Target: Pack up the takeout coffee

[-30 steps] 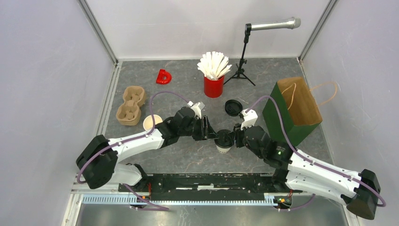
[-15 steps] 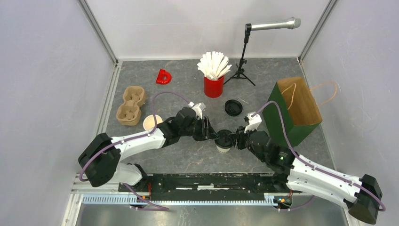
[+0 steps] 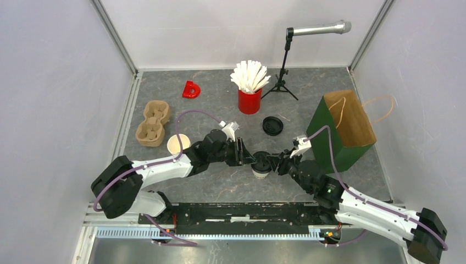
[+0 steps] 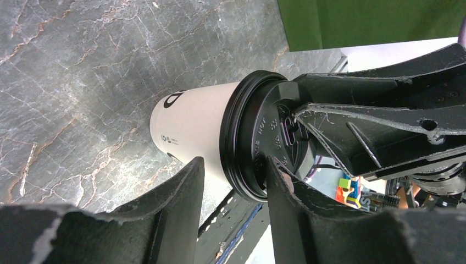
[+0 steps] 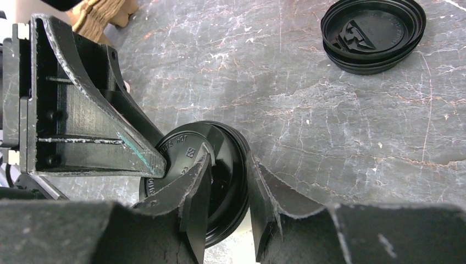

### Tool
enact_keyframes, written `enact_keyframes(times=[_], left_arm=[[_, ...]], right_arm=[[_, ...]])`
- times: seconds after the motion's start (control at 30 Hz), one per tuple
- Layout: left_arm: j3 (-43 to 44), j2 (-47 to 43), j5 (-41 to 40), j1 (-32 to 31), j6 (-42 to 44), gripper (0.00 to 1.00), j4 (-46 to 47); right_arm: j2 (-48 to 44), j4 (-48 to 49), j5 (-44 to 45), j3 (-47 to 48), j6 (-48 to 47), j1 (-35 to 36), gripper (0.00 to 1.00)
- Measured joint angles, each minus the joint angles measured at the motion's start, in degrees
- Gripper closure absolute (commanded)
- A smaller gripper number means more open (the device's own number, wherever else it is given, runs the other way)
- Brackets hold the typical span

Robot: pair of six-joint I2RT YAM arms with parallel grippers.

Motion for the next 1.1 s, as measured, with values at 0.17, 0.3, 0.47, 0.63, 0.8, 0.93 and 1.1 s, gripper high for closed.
enact_keyframes(times=[0.17, 0.3, 0.47, 0.63, 0.8, 0.93, 1.1], left_arm=[[-1.5, 0.1, -1.6, -1.1, -0.6, 0.5, 3.2], [-3.1, -0.8, -3.5, -1.9, -1.9, 0.5, 5.3], [-4.1, -4.0, -5.3, -2.6, -2.2, 0.47, 3.5], [-4.5, -5.5, -5.4, -2.8, -2.9, 0.43, 2.0], [-4.9, -5.3, -5.2, -2.8, -3.6, 0.36, 2.3], [-4.9, -5.4, -5.1, -3.0, -3.7, 0.29, 1.8], [-2.7, -6.7, -6.0, -3.1, -3.3, 0.23, -3.5]], right_arm=[[-0.3, 3.3, 0.4, -1.8, 0.2, -0.1, 0.58], [2.0, 4.9, -0.3, -1.7, -1.7, -0.2, 0.55], [6.6, 4.6, -3.8, 1.9, -8.9, -1.5, 0.55], [9.5, 5.8, -9.4, 3.5, -15.8, -3.8, 0.55], [11.5, 7.3, -15.0, 4.3, -21.2, -6.4, 0.45], [11.9, 3.3, -16.9, 7.2, -23.7, -7.5, 0.32], [10.1, -6.2, -16.9, 11.6, -24.9, -7.7, 0.25]])
